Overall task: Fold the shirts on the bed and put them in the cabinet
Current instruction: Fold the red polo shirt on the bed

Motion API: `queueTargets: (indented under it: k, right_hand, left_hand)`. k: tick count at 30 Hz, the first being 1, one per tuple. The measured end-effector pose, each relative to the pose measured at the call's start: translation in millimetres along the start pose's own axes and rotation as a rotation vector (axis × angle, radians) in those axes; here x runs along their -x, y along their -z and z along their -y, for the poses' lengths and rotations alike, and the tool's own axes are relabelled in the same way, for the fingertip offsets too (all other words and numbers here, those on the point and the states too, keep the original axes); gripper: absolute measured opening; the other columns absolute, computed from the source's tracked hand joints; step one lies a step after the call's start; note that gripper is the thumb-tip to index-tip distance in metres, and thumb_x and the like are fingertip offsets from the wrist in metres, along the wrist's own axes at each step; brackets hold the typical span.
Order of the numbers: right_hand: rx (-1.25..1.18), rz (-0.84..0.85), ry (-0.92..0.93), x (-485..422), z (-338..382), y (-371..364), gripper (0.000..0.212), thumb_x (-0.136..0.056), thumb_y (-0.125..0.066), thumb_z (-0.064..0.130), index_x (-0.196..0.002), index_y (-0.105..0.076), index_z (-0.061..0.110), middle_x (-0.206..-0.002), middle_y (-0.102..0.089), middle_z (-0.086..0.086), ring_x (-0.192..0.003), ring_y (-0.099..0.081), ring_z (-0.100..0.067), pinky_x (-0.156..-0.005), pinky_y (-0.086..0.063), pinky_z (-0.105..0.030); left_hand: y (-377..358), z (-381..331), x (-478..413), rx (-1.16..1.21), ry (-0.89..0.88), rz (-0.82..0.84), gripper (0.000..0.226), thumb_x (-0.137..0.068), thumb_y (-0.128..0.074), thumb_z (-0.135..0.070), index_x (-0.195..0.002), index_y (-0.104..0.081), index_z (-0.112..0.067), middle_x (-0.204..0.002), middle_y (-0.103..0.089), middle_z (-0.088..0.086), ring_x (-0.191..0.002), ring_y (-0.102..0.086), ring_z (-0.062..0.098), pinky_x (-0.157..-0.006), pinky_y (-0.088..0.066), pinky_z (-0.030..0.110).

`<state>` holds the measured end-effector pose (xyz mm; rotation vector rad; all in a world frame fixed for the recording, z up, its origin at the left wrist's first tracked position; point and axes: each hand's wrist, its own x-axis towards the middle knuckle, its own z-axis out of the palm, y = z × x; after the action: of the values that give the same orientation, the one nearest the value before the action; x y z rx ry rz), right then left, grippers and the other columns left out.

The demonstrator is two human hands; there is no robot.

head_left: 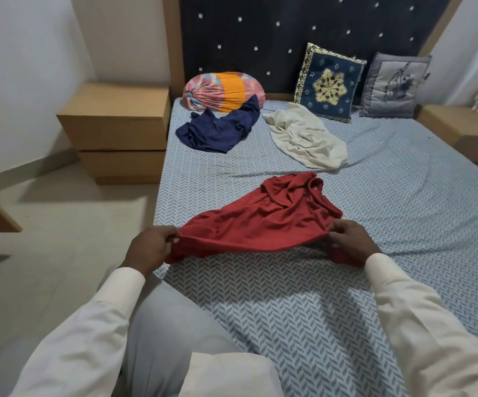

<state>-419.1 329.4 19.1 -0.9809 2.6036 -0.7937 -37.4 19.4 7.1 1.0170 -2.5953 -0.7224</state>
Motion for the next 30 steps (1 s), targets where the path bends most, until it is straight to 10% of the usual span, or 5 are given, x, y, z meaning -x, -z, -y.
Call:
queueTargets:
  k: [6, 12, 19, 25, 30]
  right_hand:
    - [0.251, 0.119, 0.033, 5, 3, 14, 0.020, -0.069, -0.081, 0.024, -0.076, -0.064, 0.016, -0.076, -0.062, -0.006, -0.078, -0.061, -0.027, -0.061, -0.038, -0.029]
    - [0.529, 0.386, -0.320, 21, -9, -5, 0.052, -0.078, -0.071, 0.042, -0.116, -0.064, 0.007, -0.113, -0.067, -0.016, -0.102, -0.065, -0.028, -0.076, -0.047, -0.026]
    - [0.540, 0.486, -0.425, 10, 4, -25, 0.058, -0.091, -0.043, 0.048, -0.135, -0.056, 0.012, -0.140, -0.055, -0.012, -0.125, -0.056, -0.027, -0.105, -0.042, -0.033]
    - [0.281, 0.474, -0.502, -48, 32, 0, 0.049, -0.097, -0.041, 0.043, -0.123, -0.063, 0.008, -0.116, -0.069, -0.019, -0.098, -0.070, -0.029, -0.081, -0.054, -0.033]
    - [-0.798, 0.196, -0.560, -148, 100, 36, 0.020, -0.099, -0.047, 0.019, -0.103, -0.064, 0.007, -0.071, -0.068, -0.009, -0.067, -0.062, -0.023, -0.045, -0.054, -0.032]
  left_hand:
    - [9, -10, 2, 0.095, -0.073, -0.251, 0.018, -0.079, -0.068, -0.005, -0.087, -0.072, -0.021, -0.084, -0.068, -0.001, -0.084, -0.060, 0.021, -0.078, -0.050, 0.036]
    - [6, -23, 22, -0.267, -0.033, 0.475, 0.020, -0.076, -0.074, -0.027, -0.092, -0.061, -0.031, -0.099, -0.069, -0.001, -0.090, -0.063, 0.019, -0.079, -0.051, 0.031]
    - [-26, -49, 28, -0.615, 0.244, 0.656, 0.044, -0.095, -0.039, -0.023, -0.135, -0.049, -0.007, -0.136, -0.055, 0.014, -0.122, -0.056, 0.030, -0.097, -0.046, 0.037]
    - [-10, -52, -37, 0.548, 0.866, 0.676, 0.035, -0.102, -0.029, -0.017, -0.101, -0.055, 0.007, -0.067, -0.064, 0.021, -0.050, -0.067, 0.027, -0.043, -0.052, 0.027]
    - [39, -91, -168, 1.124, 0.672, 0.208, 0.025, -0.101, -0.039, -0.022, -0.100, -0.060, -0.010, -0.088, -0.061, 0.014, -0.070, -0.063, 0.032, -0.069, -0.055, 0.048]
